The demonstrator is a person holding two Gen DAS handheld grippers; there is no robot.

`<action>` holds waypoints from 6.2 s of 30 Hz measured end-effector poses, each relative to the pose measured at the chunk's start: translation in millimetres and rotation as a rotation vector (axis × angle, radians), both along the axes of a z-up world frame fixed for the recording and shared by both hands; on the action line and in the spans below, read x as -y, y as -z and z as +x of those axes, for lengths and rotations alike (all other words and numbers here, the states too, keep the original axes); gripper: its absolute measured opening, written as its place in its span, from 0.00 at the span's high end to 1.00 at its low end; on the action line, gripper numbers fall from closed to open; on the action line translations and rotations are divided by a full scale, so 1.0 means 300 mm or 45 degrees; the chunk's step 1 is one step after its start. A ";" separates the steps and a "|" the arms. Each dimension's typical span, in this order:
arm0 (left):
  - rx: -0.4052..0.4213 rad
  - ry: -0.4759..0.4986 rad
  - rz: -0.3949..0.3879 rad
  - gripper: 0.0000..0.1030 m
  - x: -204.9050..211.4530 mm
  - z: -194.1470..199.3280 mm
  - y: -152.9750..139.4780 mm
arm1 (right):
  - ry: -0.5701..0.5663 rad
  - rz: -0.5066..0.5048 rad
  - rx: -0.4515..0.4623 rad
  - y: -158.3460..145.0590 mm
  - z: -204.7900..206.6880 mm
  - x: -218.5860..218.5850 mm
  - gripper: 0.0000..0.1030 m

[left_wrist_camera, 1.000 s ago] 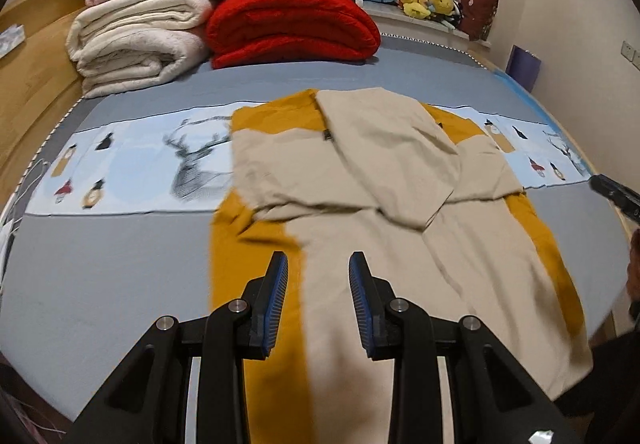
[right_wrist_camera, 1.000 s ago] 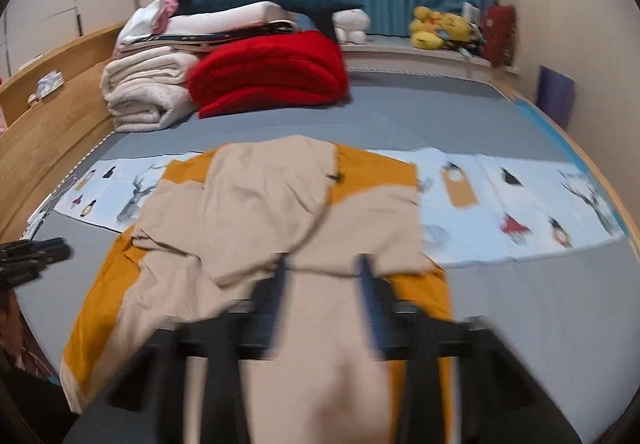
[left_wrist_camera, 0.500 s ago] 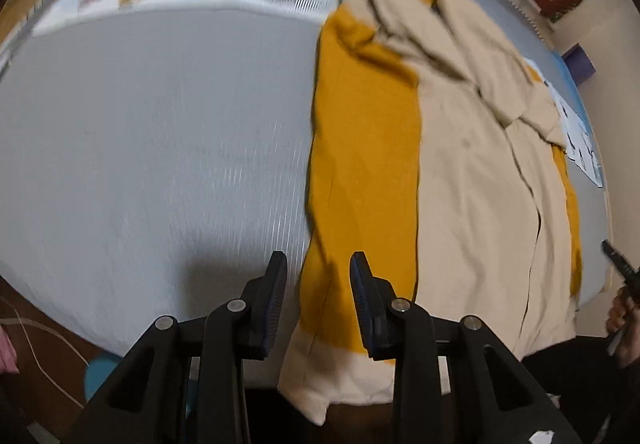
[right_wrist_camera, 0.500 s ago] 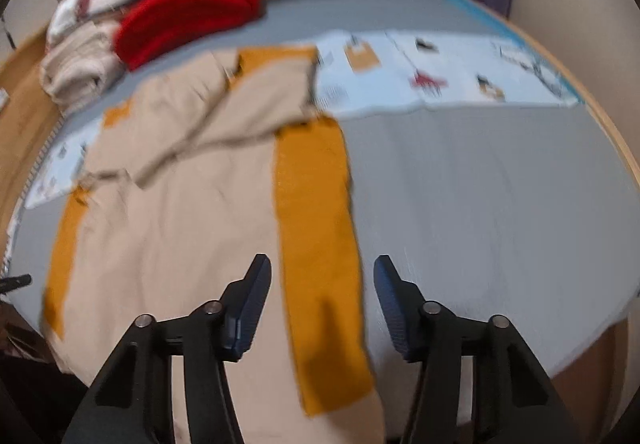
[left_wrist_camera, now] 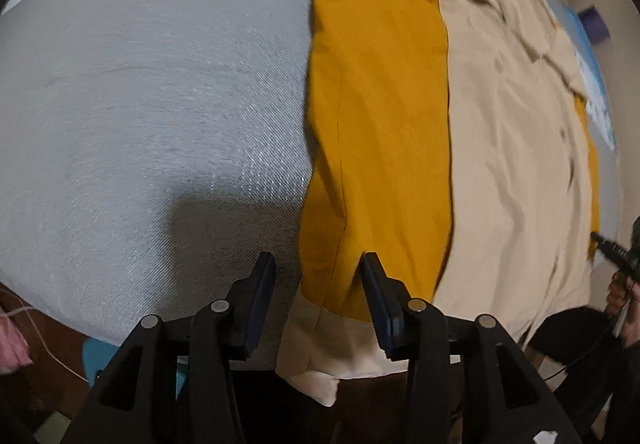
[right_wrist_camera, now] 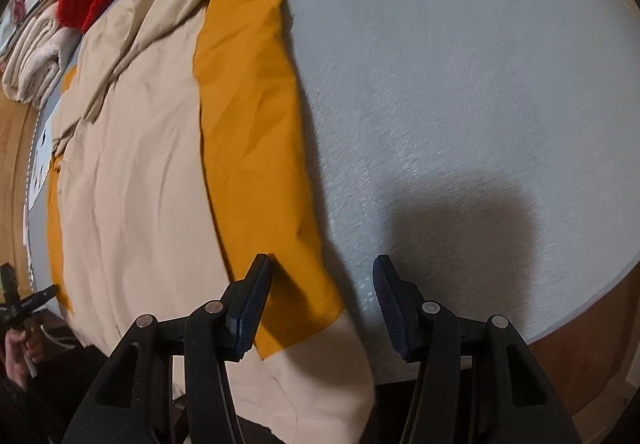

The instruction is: Fold large clothes

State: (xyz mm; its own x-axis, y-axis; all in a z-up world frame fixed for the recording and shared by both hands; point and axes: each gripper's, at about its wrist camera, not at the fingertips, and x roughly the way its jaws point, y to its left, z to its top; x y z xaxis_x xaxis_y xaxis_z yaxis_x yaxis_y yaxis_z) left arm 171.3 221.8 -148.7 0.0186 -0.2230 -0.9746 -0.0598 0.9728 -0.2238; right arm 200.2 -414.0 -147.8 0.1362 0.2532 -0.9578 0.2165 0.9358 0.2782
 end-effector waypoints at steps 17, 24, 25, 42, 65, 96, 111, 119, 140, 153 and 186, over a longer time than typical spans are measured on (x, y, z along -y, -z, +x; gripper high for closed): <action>0.202 0.203 -0.021 0.97 0.110 0.012 -0.207 | -0.106 0.094 0.194 -0.208 -0.030 -0.019 0.98; 0.339 0.214 -0.133 0.98 0.088 -0.009 -0.408 | -0.103 0.159 0.348 -0.395 -0.081 0.020 0.98; 0.358 0.226 -0.146 0.98 0.086 -0.015 -0.433 | -0.108 0.164 0.375 -0.435 -0.097 0.026 0.98; 0.426 0.221 -0.410 0.98 -0.031 -0.257 -0.637 | -0.053 0.204 0.529 -0.744 -0.491 0.196 0.98; 0.375 -0.515 -0.496 1.00 -0.232 0.578 -0.175 | 0.324 0.268 0.375 -0.244 0.562 0.268 0.96; 0.465 -0.075 -0.015 0.53 0.209 0.818 -0.084 | 0.081 -0.006 0.319 -0.079 0.639 0.184 0.84; 0.711 -0.160 -0.065 0.98 0.129 0.778 -0.254 | 0.128 -0.019 0.723 -0.307 0.633 0.156 0.97; 0.657 -0.247 -0.023 0.90 0.099 0.830 -0.213 | 0.137 -0.150 0.708 -0.291 0.748 0.067 0.92; 0.671 -0.219 -0.040 0.98 0.114 0.812 -0.201 | 0.220 -0.149 0.600 -0.256 0.717 0.096 0.97; 0.599 -0.124 0.227 0.67 0.138 0.757 -0.206 | 0.137 -0.383 0.435 -0.204 0.699 0.065 0.83; 0.645 0.152 0.302 0.65 0.334 0.349 -0.348 | -0.167 -0.502 0.580 -0.510 0.363 -0.128 0.81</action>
State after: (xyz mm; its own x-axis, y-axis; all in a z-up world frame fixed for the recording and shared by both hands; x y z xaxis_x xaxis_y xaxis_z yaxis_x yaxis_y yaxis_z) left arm 276.1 121.5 -44.1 0.4849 -0.0282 -0.8741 0.1113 0.9933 0.0297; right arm 309.2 -375.5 5.1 0.5457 -0.0655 -0.8354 0.0331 0.9978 -0.0566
